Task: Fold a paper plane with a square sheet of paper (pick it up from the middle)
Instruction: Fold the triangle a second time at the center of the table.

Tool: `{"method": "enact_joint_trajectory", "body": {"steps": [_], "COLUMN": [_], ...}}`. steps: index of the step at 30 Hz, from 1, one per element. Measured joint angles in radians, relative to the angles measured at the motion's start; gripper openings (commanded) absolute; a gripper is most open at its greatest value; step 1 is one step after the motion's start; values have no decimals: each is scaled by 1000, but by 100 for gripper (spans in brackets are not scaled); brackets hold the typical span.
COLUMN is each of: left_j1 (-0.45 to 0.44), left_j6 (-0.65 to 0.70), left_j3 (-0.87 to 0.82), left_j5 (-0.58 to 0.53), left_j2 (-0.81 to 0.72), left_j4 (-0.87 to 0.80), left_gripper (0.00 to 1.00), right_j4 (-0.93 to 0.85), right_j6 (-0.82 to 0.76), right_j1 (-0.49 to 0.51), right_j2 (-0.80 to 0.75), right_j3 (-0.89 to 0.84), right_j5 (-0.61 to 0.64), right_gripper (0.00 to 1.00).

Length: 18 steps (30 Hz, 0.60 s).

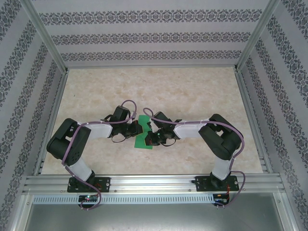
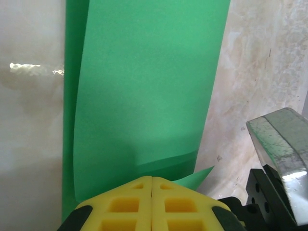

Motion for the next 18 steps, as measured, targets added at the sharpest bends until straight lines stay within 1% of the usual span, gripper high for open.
{"method": "enact_joint_trajectory", "body": {"steps": [3, 6, 12, 18], "left_j1": [0, 0, 0, 0], "left_j6": [8, 8, 7, 7], "left_j3": [0, 0, 0, 0], "left_j5": [-22, -26, -23, -26], "left_j2": [21, 27, 35, 35], "left_j4": [-5, -1, 19, 19], "left_gripper": [6, 5, 4, 3], "right_j4": [-11, -20, -41, -34], "right_j6": [18, 40, 68, 88], "right_j1": [0, 0, 0, 0], "right_j2": [-12, -39, -43, 32], "right_j3": [0, 2, 87, 110], "right_j5": [15, 35, 55, 70], "right_gripper": [9, 12, 11, 9]}}
